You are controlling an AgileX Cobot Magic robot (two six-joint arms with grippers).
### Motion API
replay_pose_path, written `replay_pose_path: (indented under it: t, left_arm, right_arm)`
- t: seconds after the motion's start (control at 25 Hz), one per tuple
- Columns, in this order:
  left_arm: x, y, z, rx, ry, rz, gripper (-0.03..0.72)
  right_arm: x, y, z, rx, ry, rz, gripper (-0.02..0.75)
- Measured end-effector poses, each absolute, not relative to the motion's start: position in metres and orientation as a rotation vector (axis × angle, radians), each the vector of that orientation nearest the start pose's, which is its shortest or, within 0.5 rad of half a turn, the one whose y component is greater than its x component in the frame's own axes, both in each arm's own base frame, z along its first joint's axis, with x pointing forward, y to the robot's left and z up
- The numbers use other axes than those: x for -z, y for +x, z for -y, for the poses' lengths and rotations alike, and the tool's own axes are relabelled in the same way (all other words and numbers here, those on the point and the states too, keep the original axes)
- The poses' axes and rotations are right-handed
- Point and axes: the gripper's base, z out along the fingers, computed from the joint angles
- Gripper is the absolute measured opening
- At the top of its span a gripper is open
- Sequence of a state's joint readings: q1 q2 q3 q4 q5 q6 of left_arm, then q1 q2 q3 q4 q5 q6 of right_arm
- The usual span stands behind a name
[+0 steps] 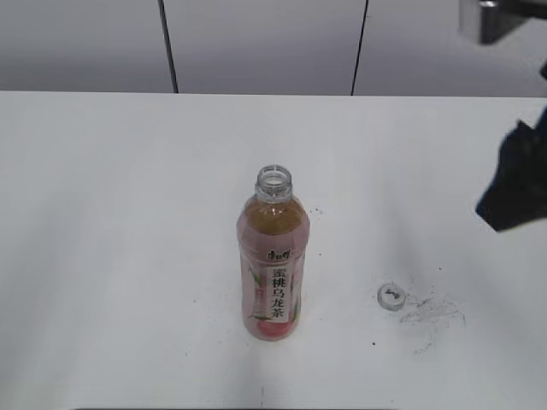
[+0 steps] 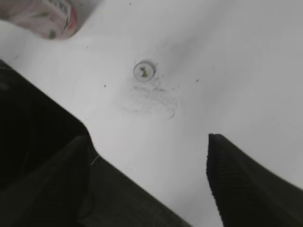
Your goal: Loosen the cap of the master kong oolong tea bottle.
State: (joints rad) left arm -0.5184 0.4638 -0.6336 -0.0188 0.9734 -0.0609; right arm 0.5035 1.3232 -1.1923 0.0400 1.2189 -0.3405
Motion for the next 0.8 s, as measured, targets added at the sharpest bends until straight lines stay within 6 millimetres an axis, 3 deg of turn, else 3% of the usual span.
replay_pose_path:
  t: [0.24,0.44,0.68,0.8]
  left_arm:
    - [-0.301,0.027,0.019,0.307,0.578,-2.326,0.530]
    - [-0.297,0.010,0.011,0.349,0.569,-2.263,0.529]
    - [-0.298,0.012,0.011,0.367,0.525,-2.103,0.529]
    - [-0.295,0.015,0.012,0.363,0.521,-2.089,0.528]
  right_arm:
    - [-0.303,0.152,-0.092,-0.159,-1.114,-2.639,0.575]
    - [-0.283,0.105,-0.067,-0.201,-0.997,-2.576,0.575]
    - [-0.268,0.052,-0.038,-0.262,-0.827,-2.436,0.575]
    - [-0.271,0.032,-0.027,-0.293,-0.768,-2.308,0.575]
